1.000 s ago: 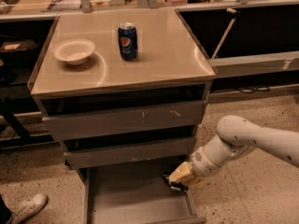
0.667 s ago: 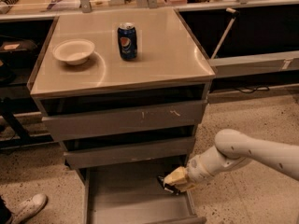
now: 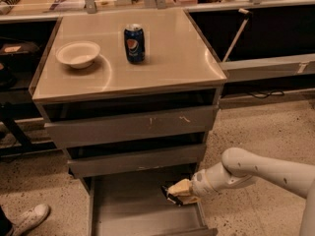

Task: Place rxbar chocolate into bottom drawer

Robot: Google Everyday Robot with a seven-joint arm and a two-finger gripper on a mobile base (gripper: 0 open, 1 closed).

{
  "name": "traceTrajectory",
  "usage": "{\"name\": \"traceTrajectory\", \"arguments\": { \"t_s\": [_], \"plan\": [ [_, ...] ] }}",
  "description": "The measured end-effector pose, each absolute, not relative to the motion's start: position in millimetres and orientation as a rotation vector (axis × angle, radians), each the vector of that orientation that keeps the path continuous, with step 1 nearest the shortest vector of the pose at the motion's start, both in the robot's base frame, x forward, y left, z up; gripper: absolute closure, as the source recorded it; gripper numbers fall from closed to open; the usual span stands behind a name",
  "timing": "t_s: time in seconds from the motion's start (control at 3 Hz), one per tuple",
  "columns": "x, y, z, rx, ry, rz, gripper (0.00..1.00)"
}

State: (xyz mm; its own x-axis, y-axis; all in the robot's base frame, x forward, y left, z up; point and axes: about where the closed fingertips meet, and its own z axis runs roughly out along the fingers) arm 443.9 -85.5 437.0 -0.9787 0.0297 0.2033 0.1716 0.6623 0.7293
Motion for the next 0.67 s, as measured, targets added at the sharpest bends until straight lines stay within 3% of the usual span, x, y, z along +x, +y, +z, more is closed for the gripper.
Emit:
{"name": "traceTrajectory", "arguments": {
  "t_s": [0.67],
  "plan": [
    [459.3, -66.9, 360.1, -0.35, -2.661, -1.291, 1.0]
  ]
}}
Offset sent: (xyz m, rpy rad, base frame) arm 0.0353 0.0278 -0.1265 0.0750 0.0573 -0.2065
